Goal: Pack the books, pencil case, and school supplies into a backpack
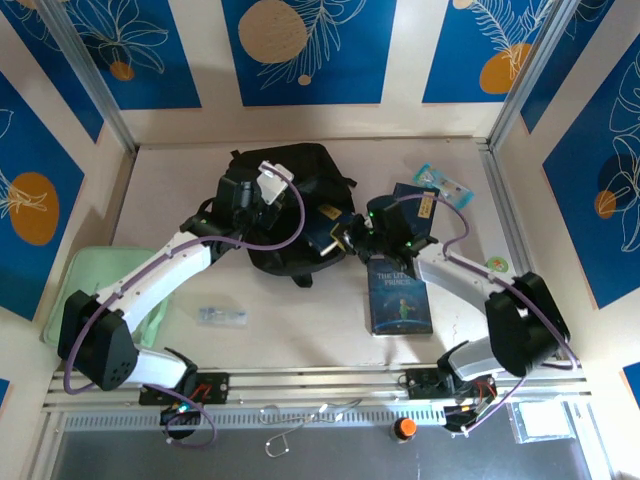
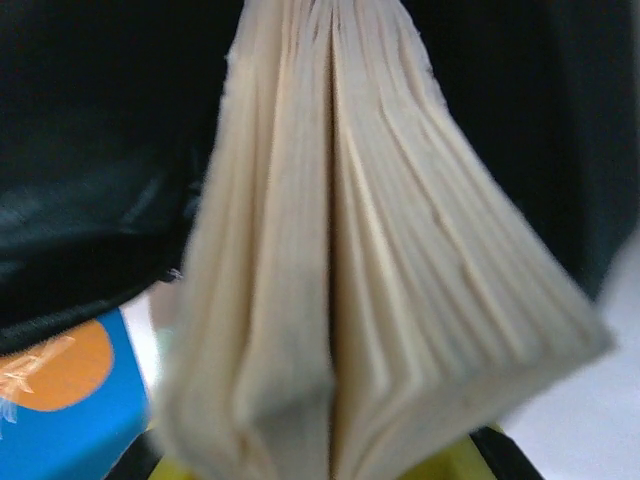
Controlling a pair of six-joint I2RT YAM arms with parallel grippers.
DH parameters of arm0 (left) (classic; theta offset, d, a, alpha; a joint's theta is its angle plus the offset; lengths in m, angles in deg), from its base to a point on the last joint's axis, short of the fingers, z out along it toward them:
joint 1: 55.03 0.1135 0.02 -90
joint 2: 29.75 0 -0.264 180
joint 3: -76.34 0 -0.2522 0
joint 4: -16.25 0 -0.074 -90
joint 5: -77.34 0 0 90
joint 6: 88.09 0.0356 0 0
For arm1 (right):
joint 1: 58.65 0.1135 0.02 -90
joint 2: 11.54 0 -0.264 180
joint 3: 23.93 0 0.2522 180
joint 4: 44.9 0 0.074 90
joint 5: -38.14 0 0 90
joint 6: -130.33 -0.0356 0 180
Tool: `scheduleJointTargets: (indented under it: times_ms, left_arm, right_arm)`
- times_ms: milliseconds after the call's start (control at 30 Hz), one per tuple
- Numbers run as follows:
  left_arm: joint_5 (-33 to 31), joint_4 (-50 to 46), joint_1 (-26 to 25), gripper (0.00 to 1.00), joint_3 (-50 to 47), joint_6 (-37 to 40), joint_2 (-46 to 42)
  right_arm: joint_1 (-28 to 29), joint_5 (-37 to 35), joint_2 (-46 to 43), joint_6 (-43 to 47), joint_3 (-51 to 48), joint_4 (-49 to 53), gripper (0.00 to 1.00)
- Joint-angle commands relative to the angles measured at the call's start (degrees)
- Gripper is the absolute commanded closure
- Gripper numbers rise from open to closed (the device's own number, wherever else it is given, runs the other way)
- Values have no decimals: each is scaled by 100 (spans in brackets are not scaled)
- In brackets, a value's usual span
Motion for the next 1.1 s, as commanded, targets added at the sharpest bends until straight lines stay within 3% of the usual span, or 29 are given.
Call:
scheduleJointTargets:
  times_ms: [0, 233, 400, 767, 1067]
  left_arm:
    - [284, 550, -54, 100, 110, -239, -271]
    - [534, 551, -100, 100, 121, -586, -339]
    - [661, 633, -121, 100, 88, -718, -242]
    - [896, 783, -127, 100, 118, -1243, 45]
    - [1015, 860, -133, 100, 62, -1441, 118]
  right_arm:
    - [-186, 191, 405, -361, 442, -913, 91]
    - [-155, 351, 1154, -202, 883, -2142, 90]
    - [-13, 166, 1818, -301, 1254, -1993, 89]
    - [338, -1152, 3113, -855, 2250, -1672, 89]
    - [327, -472, 3626, -924, 2745, -1905, 83]
